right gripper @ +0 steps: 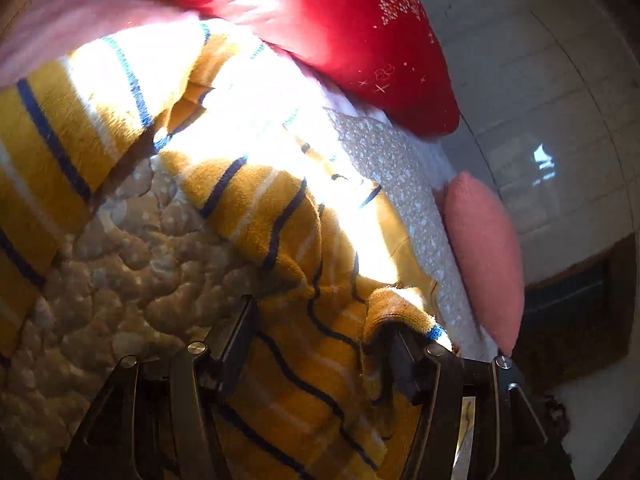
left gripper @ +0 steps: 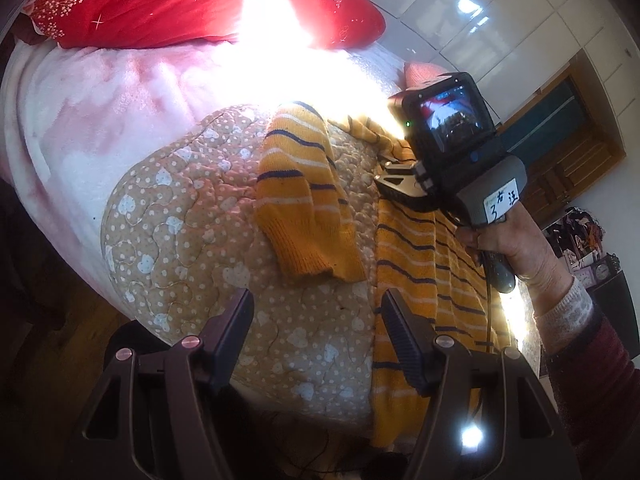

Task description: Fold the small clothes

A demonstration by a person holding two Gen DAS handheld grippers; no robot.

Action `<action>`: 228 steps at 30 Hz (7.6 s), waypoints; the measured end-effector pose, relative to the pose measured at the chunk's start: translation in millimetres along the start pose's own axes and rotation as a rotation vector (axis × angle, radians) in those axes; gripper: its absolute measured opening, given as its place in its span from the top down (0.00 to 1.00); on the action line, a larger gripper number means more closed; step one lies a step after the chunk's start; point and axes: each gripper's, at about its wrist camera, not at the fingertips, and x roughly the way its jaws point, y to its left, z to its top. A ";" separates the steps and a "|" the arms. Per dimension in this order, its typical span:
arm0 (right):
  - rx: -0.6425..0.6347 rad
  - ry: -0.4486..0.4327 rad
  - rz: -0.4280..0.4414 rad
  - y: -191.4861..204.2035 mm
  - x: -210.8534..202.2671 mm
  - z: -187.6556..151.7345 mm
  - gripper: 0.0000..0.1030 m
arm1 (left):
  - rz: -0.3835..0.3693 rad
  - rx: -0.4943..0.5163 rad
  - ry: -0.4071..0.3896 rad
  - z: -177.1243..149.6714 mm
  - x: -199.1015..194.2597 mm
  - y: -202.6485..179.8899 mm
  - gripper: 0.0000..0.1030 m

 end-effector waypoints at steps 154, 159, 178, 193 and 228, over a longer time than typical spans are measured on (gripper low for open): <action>1.381 0.053 0.297 -129.0 -122.1 -423.2 0.38 | -0.151 0.504 0.051 55.1 61.4 -304.2 0.85; 1.416 0.074 0.249 -138.3 -136.7 -461.6 0.38 | -0.179 0.586 0.183 1.3 114.8 -345.6 0.57; 1.305 0.058 0.372 -172.4 -66.4 -375.3 0.38 | -0.015 0.368 0.065 0.8 23.7 -158.6 0.37; 0.982 0.167 0.233 -198.0 -54.0 -310.0 0.95 | -0.002 0.253 0.046 15.3 24.8 -101.5 0.37; 1.343 0.276 0.457 -136.3 -62.0 -426.4 0.98 | 0.038 0.192 0.172 -9.8 73.9 -67.7 0.37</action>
